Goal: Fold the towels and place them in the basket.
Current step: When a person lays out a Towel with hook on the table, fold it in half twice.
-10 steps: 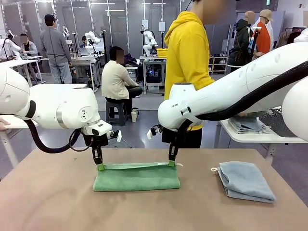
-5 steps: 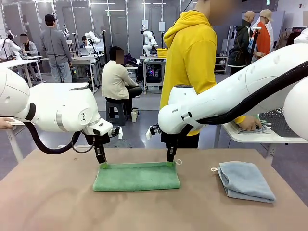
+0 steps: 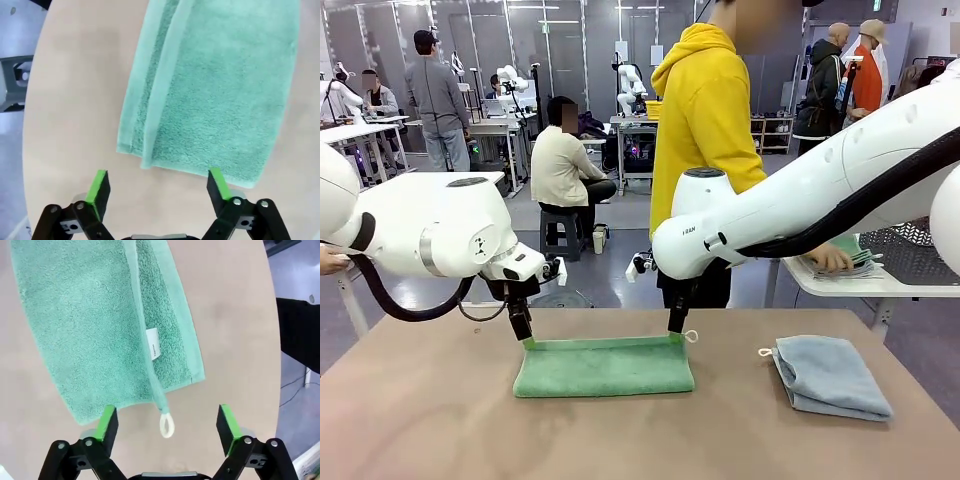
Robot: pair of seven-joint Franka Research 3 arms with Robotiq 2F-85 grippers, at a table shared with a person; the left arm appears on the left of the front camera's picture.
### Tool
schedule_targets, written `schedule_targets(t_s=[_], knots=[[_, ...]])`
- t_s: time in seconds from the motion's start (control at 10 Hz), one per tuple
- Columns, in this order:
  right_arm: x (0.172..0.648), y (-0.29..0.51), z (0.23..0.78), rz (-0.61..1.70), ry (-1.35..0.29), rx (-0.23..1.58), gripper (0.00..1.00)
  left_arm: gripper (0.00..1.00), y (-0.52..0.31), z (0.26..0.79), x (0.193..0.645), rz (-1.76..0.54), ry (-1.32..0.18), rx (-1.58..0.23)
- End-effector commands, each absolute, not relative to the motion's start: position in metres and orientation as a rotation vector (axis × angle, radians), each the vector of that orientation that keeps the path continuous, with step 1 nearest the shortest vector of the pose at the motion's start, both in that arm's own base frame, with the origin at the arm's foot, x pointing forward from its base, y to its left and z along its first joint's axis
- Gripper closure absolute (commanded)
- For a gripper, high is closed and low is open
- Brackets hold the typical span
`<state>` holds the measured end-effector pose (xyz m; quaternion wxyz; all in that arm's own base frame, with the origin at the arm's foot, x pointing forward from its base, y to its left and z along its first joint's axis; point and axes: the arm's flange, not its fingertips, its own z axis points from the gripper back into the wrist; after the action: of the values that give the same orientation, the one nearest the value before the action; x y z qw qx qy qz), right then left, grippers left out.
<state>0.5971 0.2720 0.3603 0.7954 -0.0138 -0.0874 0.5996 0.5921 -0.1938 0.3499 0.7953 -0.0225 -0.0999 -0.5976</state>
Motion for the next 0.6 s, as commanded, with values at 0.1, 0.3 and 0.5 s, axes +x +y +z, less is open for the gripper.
schedule_targets(t_s=[0.1, 0.3, 0.5], knots=[[0.597, 0.272, 0.360, 1.288, -0.188, -0.030, 0.00, 0.00, -0.194, 0.350, 0.592, -1.284, -0.215, -0.048], [0.597, 0.272, 0.360, 1.288, -0.188, -0.030, 0.00, 0.00, -0.194, 0.350, 0.592, -1.284, -0.215, -0.048], [0.597, 0.272, 0.360, 1.288, -0.188, -0.030, 0.00, 0.00, -0.194, 0.350, 0.592, -1.284, -0.215, -0.048]])
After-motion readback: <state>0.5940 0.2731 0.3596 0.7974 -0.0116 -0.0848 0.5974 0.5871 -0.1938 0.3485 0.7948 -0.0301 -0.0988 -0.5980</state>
